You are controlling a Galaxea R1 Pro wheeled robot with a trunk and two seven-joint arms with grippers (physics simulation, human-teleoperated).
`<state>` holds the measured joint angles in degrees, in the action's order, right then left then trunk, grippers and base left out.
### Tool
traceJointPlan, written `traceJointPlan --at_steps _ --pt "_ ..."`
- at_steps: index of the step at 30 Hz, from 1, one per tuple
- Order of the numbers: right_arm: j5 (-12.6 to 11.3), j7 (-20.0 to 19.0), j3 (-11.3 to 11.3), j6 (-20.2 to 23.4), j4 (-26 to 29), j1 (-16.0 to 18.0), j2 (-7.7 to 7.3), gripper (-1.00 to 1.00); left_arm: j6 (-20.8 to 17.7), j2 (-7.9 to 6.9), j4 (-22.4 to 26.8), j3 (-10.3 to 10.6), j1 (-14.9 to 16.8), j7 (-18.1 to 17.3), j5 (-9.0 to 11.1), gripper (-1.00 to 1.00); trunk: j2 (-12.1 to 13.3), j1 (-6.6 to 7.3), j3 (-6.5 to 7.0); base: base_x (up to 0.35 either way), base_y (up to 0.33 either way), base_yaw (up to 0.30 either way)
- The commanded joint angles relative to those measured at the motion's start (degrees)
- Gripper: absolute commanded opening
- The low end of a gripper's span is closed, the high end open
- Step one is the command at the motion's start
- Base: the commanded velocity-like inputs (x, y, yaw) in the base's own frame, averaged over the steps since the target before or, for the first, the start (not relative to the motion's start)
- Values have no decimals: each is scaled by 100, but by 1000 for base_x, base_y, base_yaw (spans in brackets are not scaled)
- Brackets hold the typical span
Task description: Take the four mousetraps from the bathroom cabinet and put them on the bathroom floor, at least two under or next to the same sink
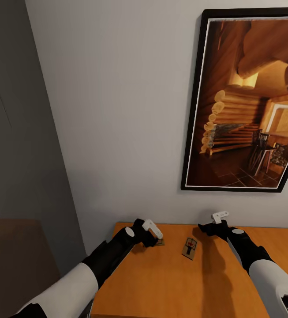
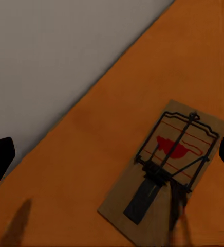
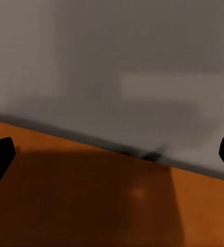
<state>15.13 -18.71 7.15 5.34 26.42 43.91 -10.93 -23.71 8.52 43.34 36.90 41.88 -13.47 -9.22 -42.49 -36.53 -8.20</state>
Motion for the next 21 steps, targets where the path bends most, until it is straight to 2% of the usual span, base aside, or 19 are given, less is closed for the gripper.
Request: traceJointPlan --at_steps 1,6,11,21 --pt "52 -50 48 28 12 3 5 100 -20 0 9 54 4 -73 -86 100 -8 -2 -10 0 0 0" --pt "51 -46 49 29 12 3 4 100 -10 -12 7 294 4 -383 -160 100 -8 -2 -10 0 0 0" --pt "51 -46 47 26 12 3 7 100 1 -40 7 333 4 -669 -191 100 -8 -2 -10 0 0 0" --pt "51 -48 45 23 8 3 8 100 6 -39 -8 377 4 -787 -212 100 -8 -2 -10 0 0 0"
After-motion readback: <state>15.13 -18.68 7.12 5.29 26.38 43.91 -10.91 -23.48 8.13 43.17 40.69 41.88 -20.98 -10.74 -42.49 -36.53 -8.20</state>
